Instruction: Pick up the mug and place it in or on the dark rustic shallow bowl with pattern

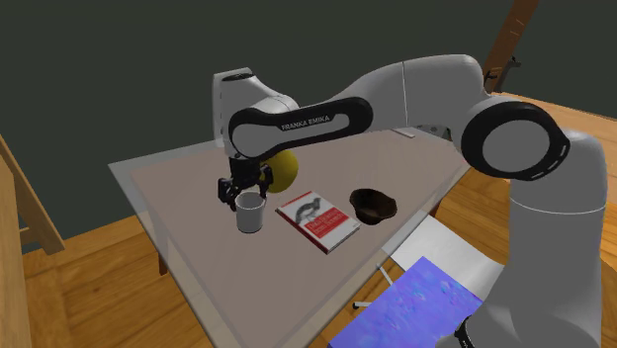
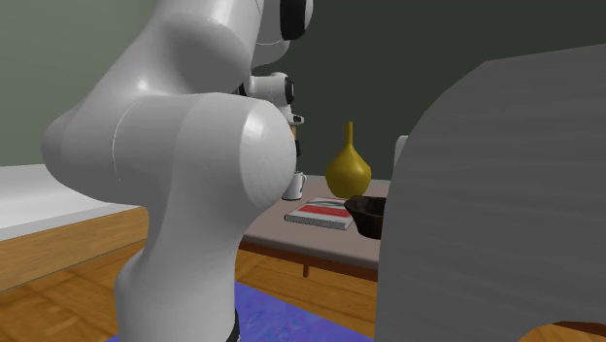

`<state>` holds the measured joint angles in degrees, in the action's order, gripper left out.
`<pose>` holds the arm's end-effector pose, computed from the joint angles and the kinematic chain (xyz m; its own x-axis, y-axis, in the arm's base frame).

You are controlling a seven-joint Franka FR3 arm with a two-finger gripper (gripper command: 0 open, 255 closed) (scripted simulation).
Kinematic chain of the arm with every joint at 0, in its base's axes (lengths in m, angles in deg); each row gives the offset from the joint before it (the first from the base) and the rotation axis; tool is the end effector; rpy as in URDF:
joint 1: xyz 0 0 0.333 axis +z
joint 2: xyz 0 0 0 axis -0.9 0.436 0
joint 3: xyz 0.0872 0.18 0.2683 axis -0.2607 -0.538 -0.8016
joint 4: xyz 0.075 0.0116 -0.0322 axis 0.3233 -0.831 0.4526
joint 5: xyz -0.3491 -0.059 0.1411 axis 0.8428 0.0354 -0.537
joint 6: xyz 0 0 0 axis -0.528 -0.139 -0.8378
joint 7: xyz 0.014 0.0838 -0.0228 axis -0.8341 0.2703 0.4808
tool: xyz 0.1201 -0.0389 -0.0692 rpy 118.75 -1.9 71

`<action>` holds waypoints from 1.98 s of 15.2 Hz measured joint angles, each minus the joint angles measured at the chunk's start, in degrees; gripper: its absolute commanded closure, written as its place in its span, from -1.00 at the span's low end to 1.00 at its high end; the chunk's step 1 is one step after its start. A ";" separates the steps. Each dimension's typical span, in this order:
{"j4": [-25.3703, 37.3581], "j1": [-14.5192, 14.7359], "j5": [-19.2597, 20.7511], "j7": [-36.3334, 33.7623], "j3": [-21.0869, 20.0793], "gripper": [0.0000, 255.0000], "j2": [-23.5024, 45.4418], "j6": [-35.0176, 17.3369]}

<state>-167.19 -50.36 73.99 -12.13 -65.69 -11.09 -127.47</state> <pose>0.5988 0.3004 0.3835 0.9994 0.0165 -0.0299 0.0183 -0.9982 0.0578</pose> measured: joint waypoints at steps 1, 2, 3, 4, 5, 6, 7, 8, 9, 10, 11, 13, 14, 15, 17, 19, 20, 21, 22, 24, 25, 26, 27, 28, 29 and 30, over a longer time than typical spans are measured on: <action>3.51 0.94 0.90 -0.68 0.23 -1.00 2.69 0.72; 6.35 1.71 1.63 -1.18 0.48 -1.00 5.08 1.08; 7.48 2.01 1.96 -1.35 0.62 -1.00 6.11 1.16; 7.61 2.12 2.16 -1.48 0.72 -1.00 6.58 0.78; 7.57 2.17 2.29 -1.57 0.79 -1.00 6.97 0.33; 7.39 2.18 2.42 -1.63 0.87 -1.00 7.34 -0.23; 6.78 2.19 2.50 -1.77 0.90 -1.00 7.45 -0.93; 6.47 2.20 2.61 -1.85 0.96 -1.00 7.79 -1.58; 5.78 2.14 2.67 -1.93 1.00 -1.00 7.83 -2.29; 5.64 2.16 2.73 -1.98 1.04 -1.00 8.06 -2.65; 5.46 2.14 2.77 -2.00 1.06 -1.00 8.16 -2.94; 5.35 2.11 2.80 -1.97 1.09 -1.00 8.24 -3.14; 5.35 2.11 2.80 -1.97 1.09 -1.00 8.26 -3.16; 5.34 2.10 2.81 -1.97 1.09 -1.00 8.26 -3.18; 5.34 2.10 2.81 -1.97 1.10 1.00 8.27 -3.18; 5.34 2.10 2.81 -1.97 1.09 1.00 8.27 -3.18; 5.34 2.10 2.81 -1.97 1.09 1.00 8.27 -3.18; 5.34 2.10 2.81 -1.97 1.09 1.00 8.27 -3.18; 5.34 2.10 2.81 -1.97 1.09 1.00 8.27 -3.18; 5.33 2.10 2.81 -1.97 1.09 1.00 8.27 -3.18; 5.33 2.10 2.81 -1.97 1.10 1.00 8.27 -3.18; 5.33 2.10 2.81 -1.97 1.10 1.00 8.27 -3.18; 5.33 2.10 2.81 -1.97 1.10 1.00 8.27 -3.19; 5.52 2.10 2.76 -1.93 1.07 1.00 8.15 -2.88; 5.78 2.08 2.70 -1.84 1.04 1.00 7.98 -2.46; 5.78 2.03 2.60 -1.78 0.99 1.00 7.60 -2.08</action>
<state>-161.41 -48.33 76.59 -13.91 -64.70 -3.49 -129.55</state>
